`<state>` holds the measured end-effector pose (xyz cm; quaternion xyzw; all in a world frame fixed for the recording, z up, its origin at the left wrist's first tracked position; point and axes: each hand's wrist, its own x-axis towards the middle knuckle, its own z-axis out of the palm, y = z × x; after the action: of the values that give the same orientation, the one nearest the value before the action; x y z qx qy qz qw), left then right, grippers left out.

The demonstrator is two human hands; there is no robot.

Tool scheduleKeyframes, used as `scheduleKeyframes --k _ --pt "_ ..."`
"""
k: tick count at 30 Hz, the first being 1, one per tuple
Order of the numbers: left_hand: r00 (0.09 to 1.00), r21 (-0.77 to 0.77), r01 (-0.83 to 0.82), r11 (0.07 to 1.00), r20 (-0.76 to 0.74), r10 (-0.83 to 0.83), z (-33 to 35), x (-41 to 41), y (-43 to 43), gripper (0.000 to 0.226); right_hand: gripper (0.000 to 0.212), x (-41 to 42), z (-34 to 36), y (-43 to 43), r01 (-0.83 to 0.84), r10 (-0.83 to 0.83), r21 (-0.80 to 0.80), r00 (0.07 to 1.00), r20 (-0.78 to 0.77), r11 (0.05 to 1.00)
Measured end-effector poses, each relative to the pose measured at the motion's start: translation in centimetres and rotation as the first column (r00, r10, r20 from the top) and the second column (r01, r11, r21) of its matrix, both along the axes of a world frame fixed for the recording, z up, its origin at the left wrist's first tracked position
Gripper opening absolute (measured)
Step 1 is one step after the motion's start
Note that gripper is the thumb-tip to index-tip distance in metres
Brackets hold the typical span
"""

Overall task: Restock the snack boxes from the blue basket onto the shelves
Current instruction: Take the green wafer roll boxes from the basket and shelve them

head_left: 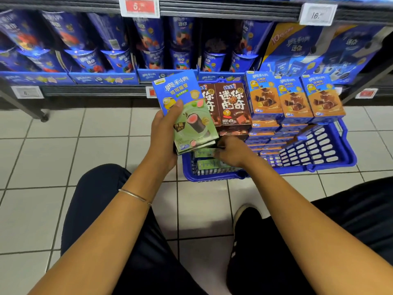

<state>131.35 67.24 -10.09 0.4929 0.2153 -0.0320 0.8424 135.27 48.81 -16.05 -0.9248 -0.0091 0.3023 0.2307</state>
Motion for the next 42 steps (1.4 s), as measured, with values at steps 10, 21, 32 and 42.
scheduleKeyframes --k 10,21,32,42 --pt "0.999 -0.014 -0.022 1.0 -0.026 0.022 -0.4 0.0 0.6 0.05 0.068 0.5 -2.1 0.1 -0.306 0.263 -0.257 0.946 -0.188 0.917" --pt "0.999 -0.008 -0.037 0.999 -0.027 0.037 -0.6 0.4 0.8 0.05 0.039 0.9 1.1 -0.9 -0.188 0.188 -0.013 0.982 -0.006 0.982" --pt "0.996 0.048 -0.076 0.996 0.054 0.073 -0.2 0.7 2.8 0.067 0.01 1.3 8.9 -2.9 0.138 -0.281 0.586 0.947 0.159 0.798" --pt "0.997 0.102 -0.024 0.994 0.081 0.016 -0.7 0.1 1.4 0.055 0.022 1.6 12.6 1.3 0.258 -0.501 0.832 0.865 0.027 0.49"
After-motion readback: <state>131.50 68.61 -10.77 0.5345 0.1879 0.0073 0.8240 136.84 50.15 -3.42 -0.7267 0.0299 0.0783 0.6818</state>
